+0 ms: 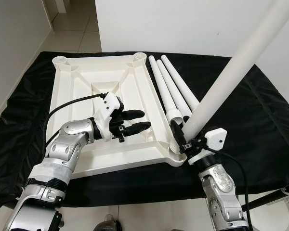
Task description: Building children table
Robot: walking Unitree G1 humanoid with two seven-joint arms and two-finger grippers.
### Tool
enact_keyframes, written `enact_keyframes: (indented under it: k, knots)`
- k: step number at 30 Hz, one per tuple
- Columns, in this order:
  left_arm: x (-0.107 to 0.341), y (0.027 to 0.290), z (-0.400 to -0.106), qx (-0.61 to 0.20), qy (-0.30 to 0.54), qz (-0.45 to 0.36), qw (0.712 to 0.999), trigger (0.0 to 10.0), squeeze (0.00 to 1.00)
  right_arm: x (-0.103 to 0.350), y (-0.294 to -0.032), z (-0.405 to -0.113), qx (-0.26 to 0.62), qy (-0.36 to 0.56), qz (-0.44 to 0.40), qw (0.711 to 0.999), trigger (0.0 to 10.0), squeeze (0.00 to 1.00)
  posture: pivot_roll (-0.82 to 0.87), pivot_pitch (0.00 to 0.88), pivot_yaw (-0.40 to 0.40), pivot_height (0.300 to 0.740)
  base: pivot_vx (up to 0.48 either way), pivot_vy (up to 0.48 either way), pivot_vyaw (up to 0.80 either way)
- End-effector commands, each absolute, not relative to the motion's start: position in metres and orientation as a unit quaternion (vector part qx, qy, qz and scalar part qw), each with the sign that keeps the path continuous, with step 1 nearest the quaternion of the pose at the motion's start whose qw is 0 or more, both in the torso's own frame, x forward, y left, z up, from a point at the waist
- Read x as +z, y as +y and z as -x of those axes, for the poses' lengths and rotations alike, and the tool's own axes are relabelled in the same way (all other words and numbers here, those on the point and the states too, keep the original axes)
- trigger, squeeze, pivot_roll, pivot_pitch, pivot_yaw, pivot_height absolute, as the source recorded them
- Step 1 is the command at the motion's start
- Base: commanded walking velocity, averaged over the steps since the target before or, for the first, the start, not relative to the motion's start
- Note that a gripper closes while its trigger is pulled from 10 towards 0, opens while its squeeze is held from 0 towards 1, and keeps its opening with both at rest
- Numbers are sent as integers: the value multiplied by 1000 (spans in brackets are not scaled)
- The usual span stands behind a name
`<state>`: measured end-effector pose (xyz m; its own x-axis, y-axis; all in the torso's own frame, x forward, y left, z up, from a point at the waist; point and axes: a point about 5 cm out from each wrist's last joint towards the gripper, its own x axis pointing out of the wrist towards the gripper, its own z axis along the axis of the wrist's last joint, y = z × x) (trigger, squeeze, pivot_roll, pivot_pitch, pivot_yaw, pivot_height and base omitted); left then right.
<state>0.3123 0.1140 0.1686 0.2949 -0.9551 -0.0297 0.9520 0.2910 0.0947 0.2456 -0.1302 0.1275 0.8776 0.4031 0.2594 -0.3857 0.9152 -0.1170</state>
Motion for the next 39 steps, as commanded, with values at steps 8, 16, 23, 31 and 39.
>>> enact_keyframes:
  k: [8, 16, 23, 31, 39]
  knots:
    - [175, 117, -316, -578, -22, -52, 814, 10000, 0, 94, -130, -232, 238, -74, 95, 964, 10000, 0, 12, 30, 11, 740, 0, 0, 0]
    - [176, 119, -317, -576, -21, -51, 816, 10000, 0, 92, -126, -228, 249, -83, 109, 959, 10000, 0, 10, 30, 16, 740, 0, 0, 0]
    - [177, 118, -317, -576, -23, -51, 816, 10000, 0, 94, -124, -231, 247, -87, 71, 962, 10000, 0, 12, 31, 15, 740, 0, 0, 0]
    - [178, 119, -317, -573, -25, -52, 818, 10000, 0, 92, -128, -237, 214, -56, -29, 975, 10000, 0, 16, 34, 10, 740, 0, 0, 0]
    - [177, 120, -317, -570, -23, -52, 820, 10000, 0, 90, -130, -240, 199, -33, -53, 978, 10000, 0, 16, 41, 6, 740, 0, 0, 0]
